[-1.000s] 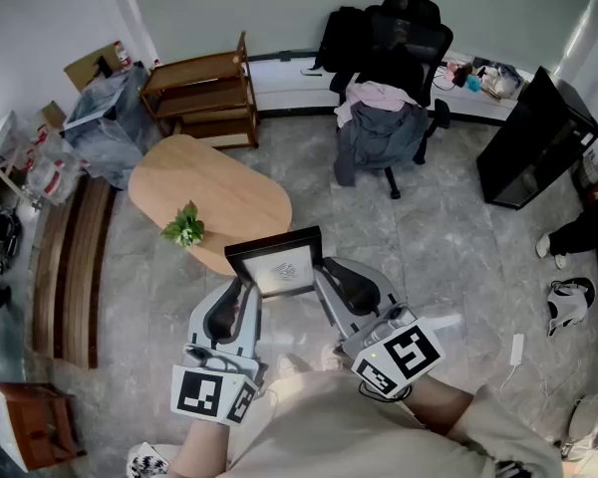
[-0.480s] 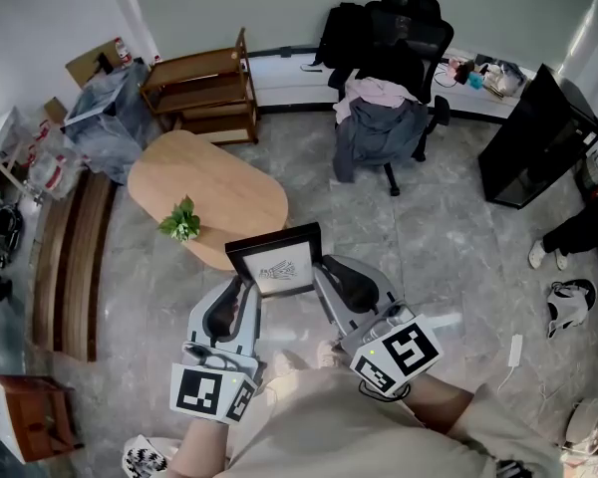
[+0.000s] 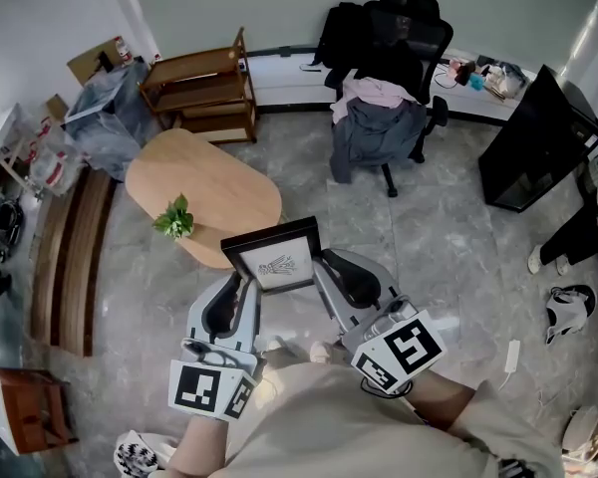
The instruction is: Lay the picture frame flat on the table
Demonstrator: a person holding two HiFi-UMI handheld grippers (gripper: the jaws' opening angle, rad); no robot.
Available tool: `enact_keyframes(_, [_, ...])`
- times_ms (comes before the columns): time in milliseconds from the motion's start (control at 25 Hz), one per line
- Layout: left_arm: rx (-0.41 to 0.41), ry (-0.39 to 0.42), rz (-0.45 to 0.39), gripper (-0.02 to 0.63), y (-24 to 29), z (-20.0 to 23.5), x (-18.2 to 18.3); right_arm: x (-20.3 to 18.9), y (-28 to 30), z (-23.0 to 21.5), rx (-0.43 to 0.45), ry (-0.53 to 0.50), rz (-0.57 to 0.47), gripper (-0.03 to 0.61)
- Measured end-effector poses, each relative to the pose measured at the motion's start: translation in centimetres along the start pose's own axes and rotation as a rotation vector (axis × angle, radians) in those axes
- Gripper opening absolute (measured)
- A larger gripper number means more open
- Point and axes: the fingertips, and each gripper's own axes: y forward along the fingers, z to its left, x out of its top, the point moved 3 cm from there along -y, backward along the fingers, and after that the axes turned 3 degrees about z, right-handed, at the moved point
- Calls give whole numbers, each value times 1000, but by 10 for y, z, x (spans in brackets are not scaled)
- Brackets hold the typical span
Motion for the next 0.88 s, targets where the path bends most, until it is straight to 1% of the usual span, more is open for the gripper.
enact_keyframes(120, [-1,9,-5,67,4,-3,3,0,0,-5,-5,16,-6,38])
enact_keyframes(280, [2,12,-18,67,10,4,2,1,7,-9,2,11,-16,38])
enact_keyframes(440, [6,21,-12,67,16,14,-1,-3,19,-13,1,16,-17,38])
enact_keyframes(640, [4,20,-9,67,34,37,-1,-6,46,-22,-2,22,-12,38])
enact_keyframes(880, [3,7,9,67,68,69,-5,-13,88,-43,-7,30,7,38])
